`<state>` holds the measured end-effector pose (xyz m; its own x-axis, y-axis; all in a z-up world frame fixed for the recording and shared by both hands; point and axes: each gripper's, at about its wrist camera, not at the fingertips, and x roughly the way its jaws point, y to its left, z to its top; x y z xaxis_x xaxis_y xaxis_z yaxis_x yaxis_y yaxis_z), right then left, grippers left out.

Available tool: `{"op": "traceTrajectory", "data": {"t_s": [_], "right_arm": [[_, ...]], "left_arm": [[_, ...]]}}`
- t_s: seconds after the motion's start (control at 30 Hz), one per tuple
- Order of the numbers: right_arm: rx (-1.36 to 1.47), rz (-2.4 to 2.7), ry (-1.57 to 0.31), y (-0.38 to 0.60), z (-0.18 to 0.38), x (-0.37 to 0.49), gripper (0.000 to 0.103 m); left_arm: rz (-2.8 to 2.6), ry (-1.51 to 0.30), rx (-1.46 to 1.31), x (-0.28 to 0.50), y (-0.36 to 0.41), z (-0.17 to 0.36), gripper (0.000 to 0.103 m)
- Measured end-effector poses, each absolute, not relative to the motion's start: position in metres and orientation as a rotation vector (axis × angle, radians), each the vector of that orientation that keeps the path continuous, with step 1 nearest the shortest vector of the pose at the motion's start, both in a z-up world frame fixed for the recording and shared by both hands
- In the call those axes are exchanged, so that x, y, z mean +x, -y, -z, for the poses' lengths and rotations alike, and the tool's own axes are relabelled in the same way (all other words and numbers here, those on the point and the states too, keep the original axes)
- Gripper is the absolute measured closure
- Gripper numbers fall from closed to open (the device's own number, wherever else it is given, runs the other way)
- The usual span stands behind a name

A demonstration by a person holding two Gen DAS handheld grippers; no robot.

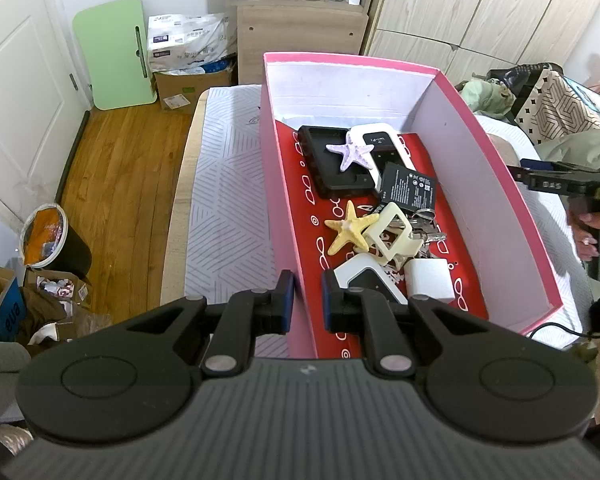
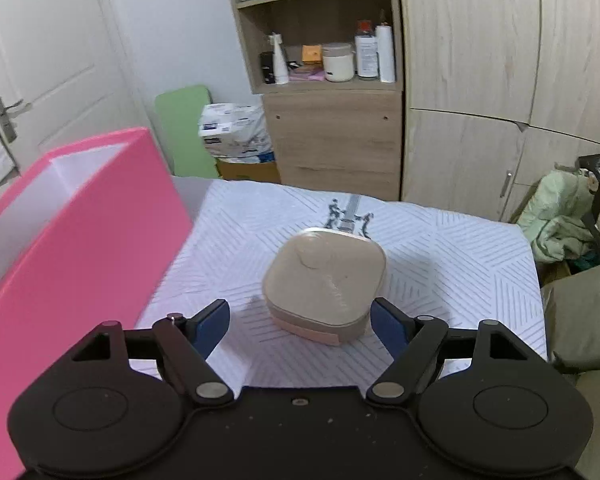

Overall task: Organize rigid objects
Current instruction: 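Grasp the beige round case with the right gripper, then carry the beige round case into the box and release it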

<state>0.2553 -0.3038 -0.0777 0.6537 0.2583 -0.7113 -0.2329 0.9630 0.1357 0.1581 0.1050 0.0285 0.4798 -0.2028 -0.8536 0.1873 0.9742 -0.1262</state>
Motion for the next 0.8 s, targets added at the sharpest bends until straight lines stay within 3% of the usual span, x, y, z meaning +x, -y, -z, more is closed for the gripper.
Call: {"op": "traceTrajectory", "data": {"t_s": [0.5,0.67,0.73,0.8], "right_arm": [[-0.038,-0.251,-0.713,0.294,0.105,0.264,0.012],[-0.041,-0.244,-0.714,0.294,0.104,0.267,0.012],[-0.045,-0.237,-0.703,0.294,0.102,0.264,0.02],[-0.033,-0.24,-0.715,0.296,0.101,0.261,0.02]], "left_arm": [[0.237,-1.047,-0.016,0.158,-0.105,-0.028,0.091],[0.238,-1.046,-0.017,0.158,-0.105,-0.029,0.091],[0.237,-1.048,-0.019,0.158,-0.105,-0.029,0.091],[0.233,-1.052,-0.022,0.159,-0.106,-0.028,0.091]]}}
